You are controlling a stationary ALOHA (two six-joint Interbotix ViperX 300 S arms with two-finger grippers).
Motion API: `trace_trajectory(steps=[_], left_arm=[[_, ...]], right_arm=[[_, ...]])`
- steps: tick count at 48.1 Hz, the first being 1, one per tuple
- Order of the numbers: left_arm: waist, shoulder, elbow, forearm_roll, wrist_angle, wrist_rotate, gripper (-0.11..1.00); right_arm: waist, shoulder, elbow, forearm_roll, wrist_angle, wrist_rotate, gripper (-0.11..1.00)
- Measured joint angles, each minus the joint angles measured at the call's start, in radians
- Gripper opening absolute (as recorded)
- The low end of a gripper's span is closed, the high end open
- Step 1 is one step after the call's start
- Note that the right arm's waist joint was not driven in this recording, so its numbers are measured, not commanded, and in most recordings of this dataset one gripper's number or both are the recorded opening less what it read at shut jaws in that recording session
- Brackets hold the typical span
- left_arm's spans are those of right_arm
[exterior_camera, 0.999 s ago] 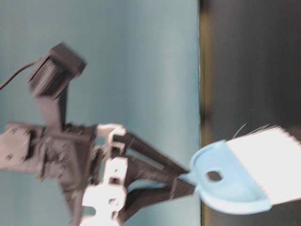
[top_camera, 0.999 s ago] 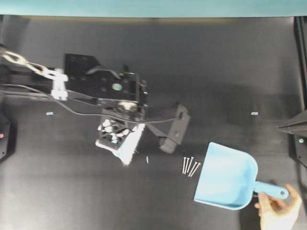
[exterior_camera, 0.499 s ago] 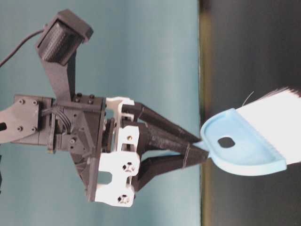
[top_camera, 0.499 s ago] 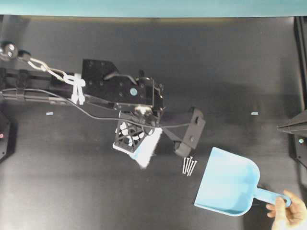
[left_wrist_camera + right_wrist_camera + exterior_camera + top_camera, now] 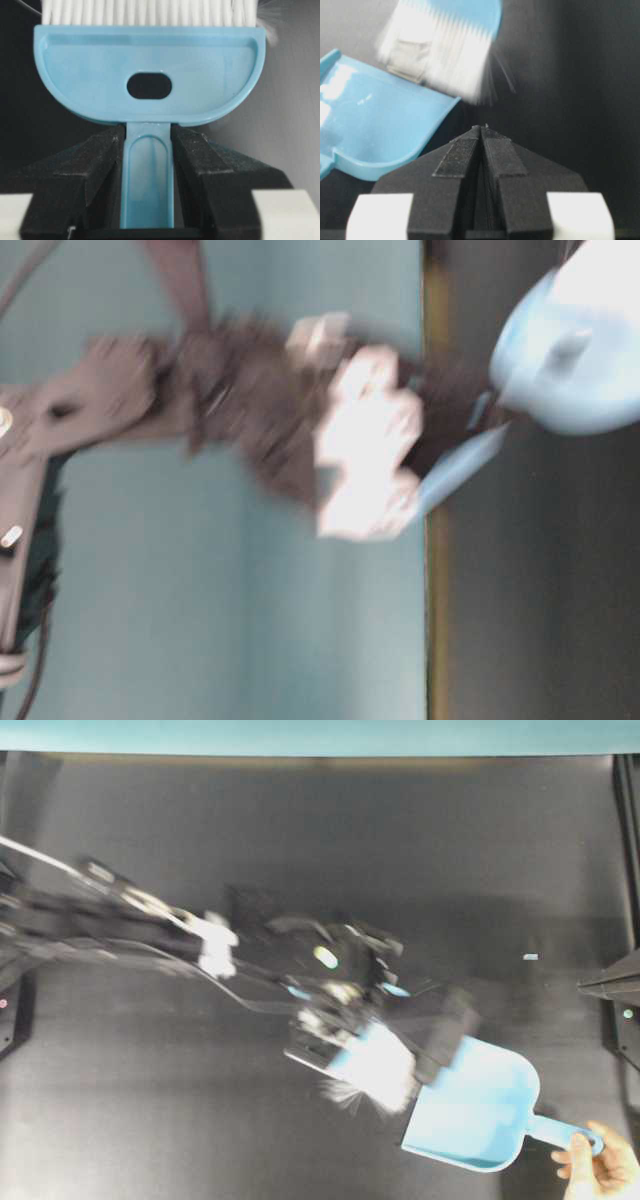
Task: Hold the dustpan with a person, while the left arm uses a hand brush to gather the screws into the dustpan.
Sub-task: 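Sweep the brush rightward pushing the screws into the held dustpan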
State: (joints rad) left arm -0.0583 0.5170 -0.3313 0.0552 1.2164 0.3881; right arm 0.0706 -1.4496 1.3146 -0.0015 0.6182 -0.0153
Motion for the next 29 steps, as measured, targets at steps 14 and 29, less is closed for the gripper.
trace_trajectory(steps=[14, 29], left_arm=[[0.002, 0.044, -0.110, 0.000, 0.006, 0.000, 0.31], [-0.006, 0.083, -0.213, 0.003, -0.048, 0.003, 0.31]], right_arm=[[0.000, 0.000, 0.000, 0.000, -0.002, -0.002, -0.01], [0.002, -0.002, 0.000, 0.002, 0.000, -0.002, -0.01]])
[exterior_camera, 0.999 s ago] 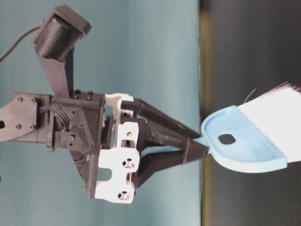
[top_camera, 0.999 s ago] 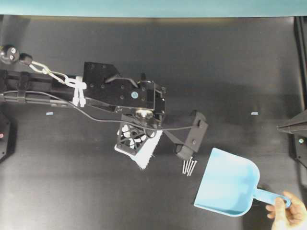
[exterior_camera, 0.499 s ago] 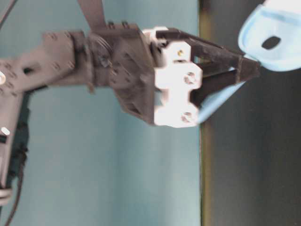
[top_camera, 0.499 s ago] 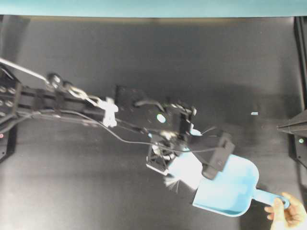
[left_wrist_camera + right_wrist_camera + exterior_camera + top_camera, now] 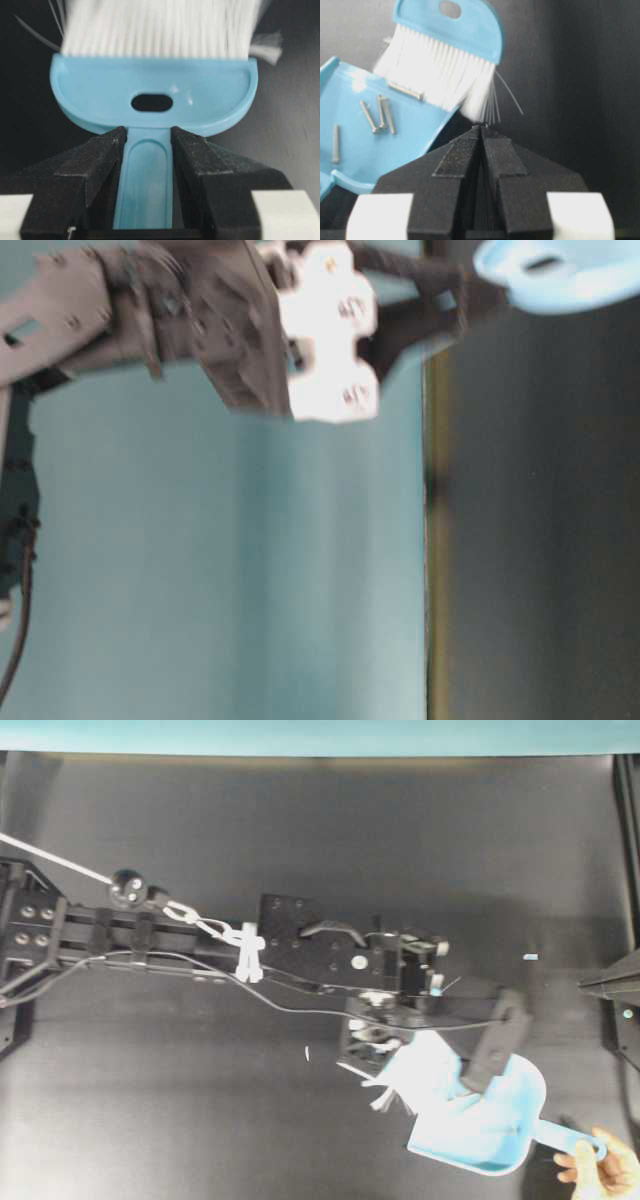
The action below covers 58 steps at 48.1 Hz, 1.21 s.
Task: Hold the dustpan with a person, while the left arm uses a hand brush to gather the screws into the dustpan.
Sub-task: 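Sweep the brush rightward pushing the screws into the held dustpan, then lift the brush away from the dustpan back to the left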
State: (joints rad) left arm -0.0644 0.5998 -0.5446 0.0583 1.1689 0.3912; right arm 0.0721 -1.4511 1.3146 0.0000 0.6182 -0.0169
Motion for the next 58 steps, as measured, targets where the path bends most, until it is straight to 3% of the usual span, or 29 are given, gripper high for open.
trace_trajectory(steps=[17, 29, 37, 43, 51, 58], left_arm=[[-0.063, 0.067, -0.152, -0.003, -0.067, -0.014, 0.31], [-0.067, 0.069, -0.156, -0.003, -0.181, -0.015, 0.31], [-0.066, 0.058, -0.166, -0.003, -0.189, -0.005, 0.31], [-0.058, 0.003, -0.166, -0.005, -0.083, 0.000, 0.31], [-0.040, -0.094, -0.149, -0.005, 0.201, -0.003, 0.31], [-0.038, -0.130, -0.089, -0.005, 0.348, -0.028, 0.31]], right_arm=[[-0.002, -0.002, 0.000, -0.002, -0.002, 0.002, -0.01], [0.000, -0.002, 0.000, -0.002, -0.002, 0.002, -0.01], [-0.002, -0.002, 0.002, 0.000, -0.002, 0.002, -0.01], [-0.002, -0.002, 0.002, -0.002, -0.002, 0.002, -0.01], [-0.002, -0.002, 0.000, 0.000, 0.000, 0.000, -0.01], [-0.002, -0.002, 0.002, -0.002, 0.000, 0.000, -0.01]])
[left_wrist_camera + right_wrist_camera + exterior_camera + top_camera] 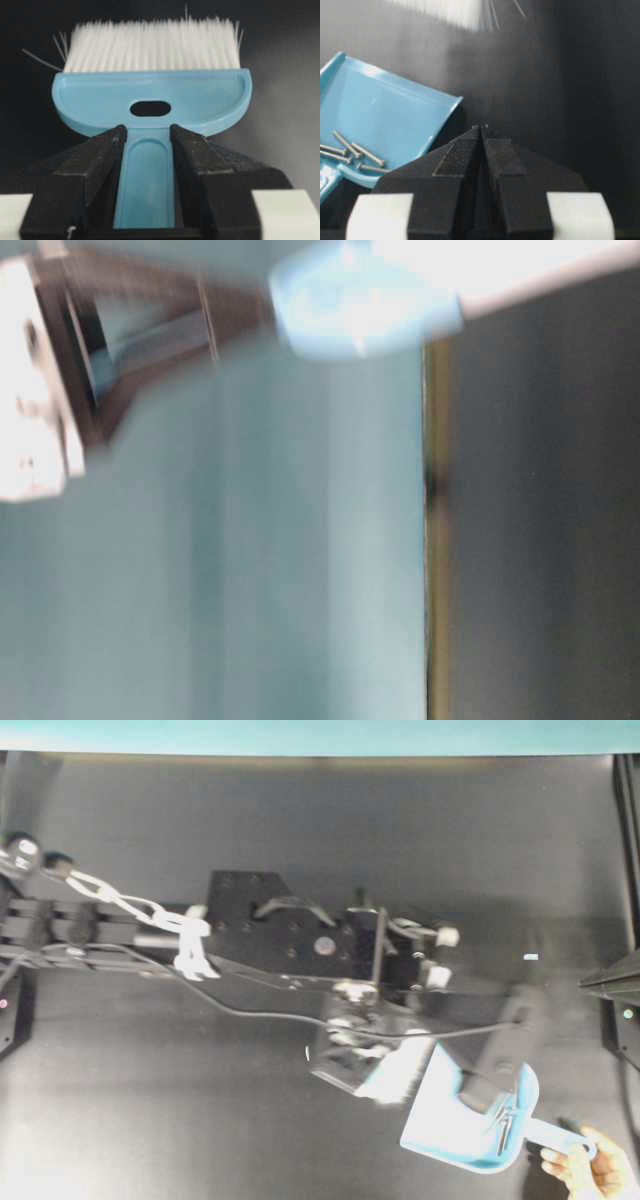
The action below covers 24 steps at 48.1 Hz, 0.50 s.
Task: Hold the dustpan with a person, while the left arm uses a hand brush to gather the screws into the dustpan.
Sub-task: 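Lift the brush away from the dustpan back to the left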
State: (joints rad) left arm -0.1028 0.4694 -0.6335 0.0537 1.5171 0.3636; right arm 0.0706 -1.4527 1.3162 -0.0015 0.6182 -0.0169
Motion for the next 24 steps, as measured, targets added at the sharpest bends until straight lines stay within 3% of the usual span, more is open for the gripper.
trace_trajectory(steps=[13, 24], left_arm=[[0.017, -0.112, 0.270, 0.000, 0.005, -0.095, 0.31], [0.064, -0.290, 0.581, 0.002, -0.244, -0.127, 0.31]], right_arm=[[0.000, 0.000, -0.002, 0.002, 0.000, 0.002, -0.01], [0.000, -0.002, -0.002, 0.002, 0.000, 0.002, -0.01]])
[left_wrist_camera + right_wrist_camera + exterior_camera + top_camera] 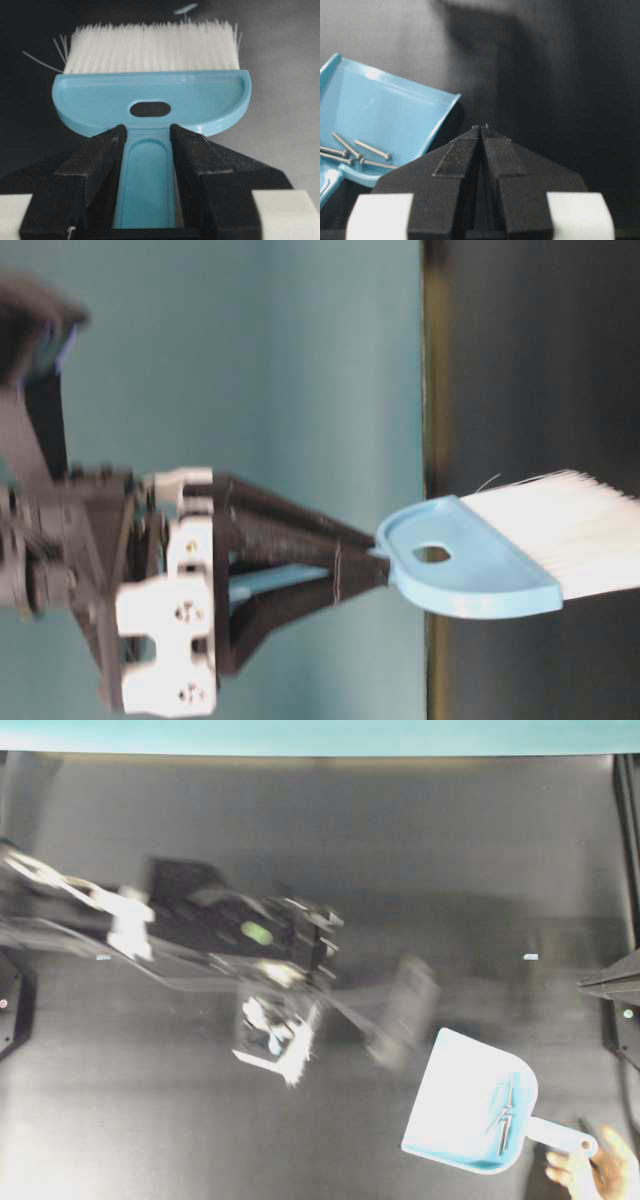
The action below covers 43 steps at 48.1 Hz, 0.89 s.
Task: Hold the dustpan with a person, while the left arm uses a hand brush to gather the screws into the dustpan.
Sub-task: 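Lift the brush away from the dustpan back to the left, then lower the brush onto the table at its start spot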
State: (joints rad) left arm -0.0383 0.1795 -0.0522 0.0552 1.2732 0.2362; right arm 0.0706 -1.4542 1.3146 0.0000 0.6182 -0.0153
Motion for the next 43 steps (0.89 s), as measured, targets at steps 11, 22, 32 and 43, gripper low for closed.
trace_trajectory(steps=[11, 22, 32, 43], left_arm=[[0.003, -0.196, 0.295, -0.002, -0.390, 0.002, 0.31], [0.011, -0.362, 0.572, -0.002, -0.836, -0.012, 0.31], [0.009, -0.446, 0.807, 0.000, -1.200, -0.071, 0.31], [0.011, -0.425, 0.954, 0.000, -1.365, -0.193, 0.31]], right_arm=[[0.000, 0.000, 0.002, -0.002, 0.000, 0.000, -0.01], [0.000, -0.002, 0.000, -0.002, 0.000, -0.002, -0.01], [0.002, -0.005, 0.000, -0.002, -0.002, 0.000, -0.01], [0.000, -0.006, 0.000, -0.002, 0.000, -0.002, -0.01]])
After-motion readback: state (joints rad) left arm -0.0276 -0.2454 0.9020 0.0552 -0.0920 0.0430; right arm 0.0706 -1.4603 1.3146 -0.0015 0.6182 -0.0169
